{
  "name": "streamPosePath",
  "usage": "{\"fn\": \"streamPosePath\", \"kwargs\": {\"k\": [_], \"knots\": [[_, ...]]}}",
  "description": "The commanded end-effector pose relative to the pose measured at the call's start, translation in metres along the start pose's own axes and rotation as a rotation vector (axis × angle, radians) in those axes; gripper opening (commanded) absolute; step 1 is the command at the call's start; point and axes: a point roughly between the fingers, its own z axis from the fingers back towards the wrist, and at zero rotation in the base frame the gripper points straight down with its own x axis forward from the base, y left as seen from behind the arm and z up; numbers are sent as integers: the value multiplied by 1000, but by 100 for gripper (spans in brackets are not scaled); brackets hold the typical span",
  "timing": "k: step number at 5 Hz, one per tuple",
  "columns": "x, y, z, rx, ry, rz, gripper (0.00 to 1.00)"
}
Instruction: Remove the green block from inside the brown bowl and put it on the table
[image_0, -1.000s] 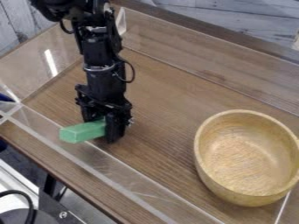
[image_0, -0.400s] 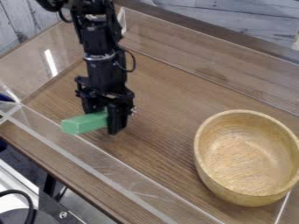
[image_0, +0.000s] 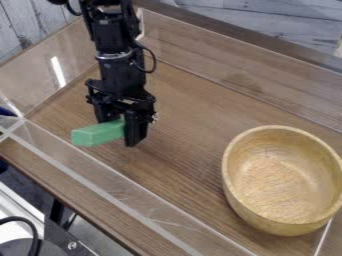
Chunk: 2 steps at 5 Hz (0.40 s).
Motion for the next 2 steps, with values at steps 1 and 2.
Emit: {"fn": "streamPosePath", "kwargs": {"k": [1,2], "knots": [[10,-1,23,29,-83,-8,0],[10,-2,23,28,-82,-8,0]]}}
